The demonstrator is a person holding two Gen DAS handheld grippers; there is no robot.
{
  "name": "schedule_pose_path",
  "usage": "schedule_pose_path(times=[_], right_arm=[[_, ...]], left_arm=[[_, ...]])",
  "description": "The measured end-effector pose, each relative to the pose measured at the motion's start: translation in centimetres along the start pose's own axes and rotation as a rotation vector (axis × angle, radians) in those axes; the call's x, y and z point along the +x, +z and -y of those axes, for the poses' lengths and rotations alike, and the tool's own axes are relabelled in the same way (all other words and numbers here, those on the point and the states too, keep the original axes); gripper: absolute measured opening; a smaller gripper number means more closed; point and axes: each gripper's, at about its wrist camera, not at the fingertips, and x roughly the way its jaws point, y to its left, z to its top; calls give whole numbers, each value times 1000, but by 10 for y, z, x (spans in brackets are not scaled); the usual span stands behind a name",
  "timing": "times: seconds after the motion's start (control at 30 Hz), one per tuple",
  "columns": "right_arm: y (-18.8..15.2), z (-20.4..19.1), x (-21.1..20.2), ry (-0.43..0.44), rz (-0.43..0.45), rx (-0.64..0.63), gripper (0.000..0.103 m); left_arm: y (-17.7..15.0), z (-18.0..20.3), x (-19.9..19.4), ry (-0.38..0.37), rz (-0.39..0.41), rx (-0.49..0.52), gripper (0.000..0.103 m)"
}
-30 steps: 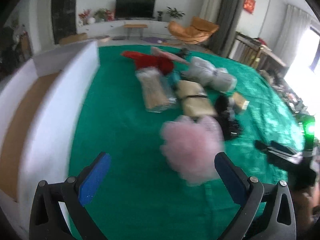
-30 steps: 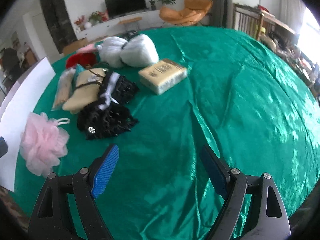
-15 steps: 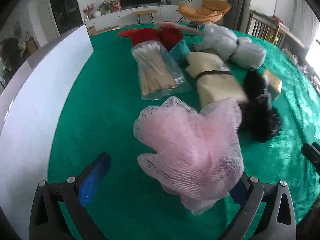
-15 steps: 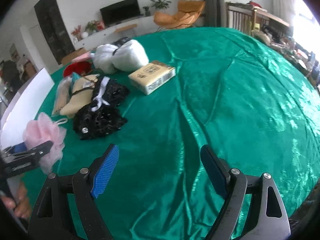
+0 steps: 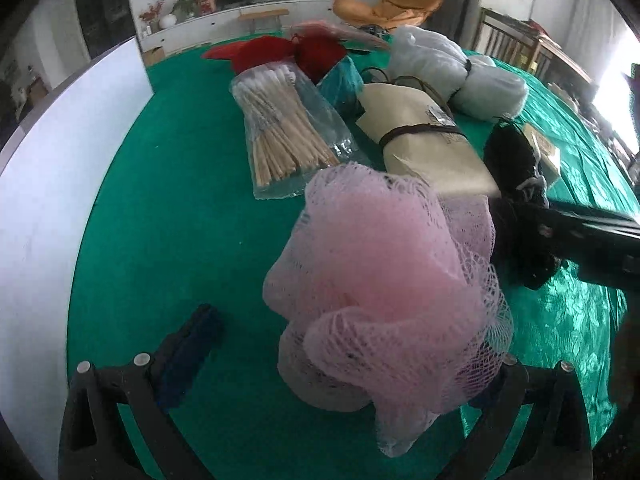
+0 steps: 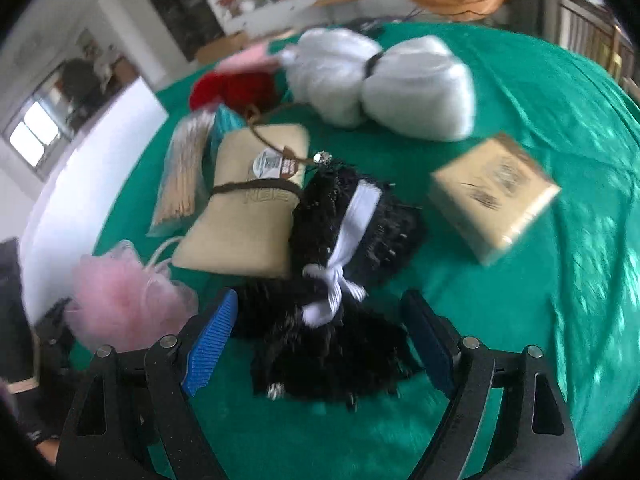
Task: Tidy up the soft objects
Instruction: 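Grasp the pink mesh puff with the left tool while the right tool grasps the black lace bundle, then carry both items into the white box and open both tools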
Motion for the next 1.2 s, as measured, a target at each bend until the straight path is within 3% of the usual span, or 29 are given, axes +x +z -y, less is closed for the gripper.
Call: schedule_pose_path(times=[0.07,0.13,0.17,0.2,0.27,0.33,0.37,0.4,0.43,0.5,0.57,0.77,0.93,1.07,1.2], right_arm=[[2,-6,5,-32,-9,-42,84],[3,-8,5,-48,-22,-51,75],[2,-9,4,-63,-23,-58,51],[0,-9,1,-82,-28,-65,43],[-6,-4,-4,-79,-43,-53,41],[-13,2,-12,-87,-53,-40,40],[-18,6,-18,-89,-56,-28,40],[-22,10,-22,-85,-59,-16,40],[-27,14,-28,-76,-63,1,40],[-36,20,-37,-63,-64,27,40],[-45,28,-48,-42,-59,77,40],[-56,45,-75,60,-32,234,40],[-34,18,-99,210,9,269,40],[6,-46,-115,369,36,194,40],[47,-144,-117,539,23,61,40]], left_arm=[[0,-1,0,-10,4,20,103],[-2,-2,0,-24,27,49,103],[-3,-3,0,-31,40,58,103],[-2,-3,0,-35,43,65,103],[0,-4,0,-40,16,70,103],[6,-10,-5,-75,16,57,95],[7,-11,-9,-93,40,56,75],[8,-12,-14,-104,60,64,62],[9,-12,-16,-105,65,70,60],[9,-15,-19,-134,82,64,40],[8,-20,-24,-165,83,31,35],[7,-40,-64,-254,113,-64,34],[10,-79,-119,-268,167,-127,34],[14,-135,-168,-197,244,-194,34],[8,-202,-212,-34,300,-270,34]])
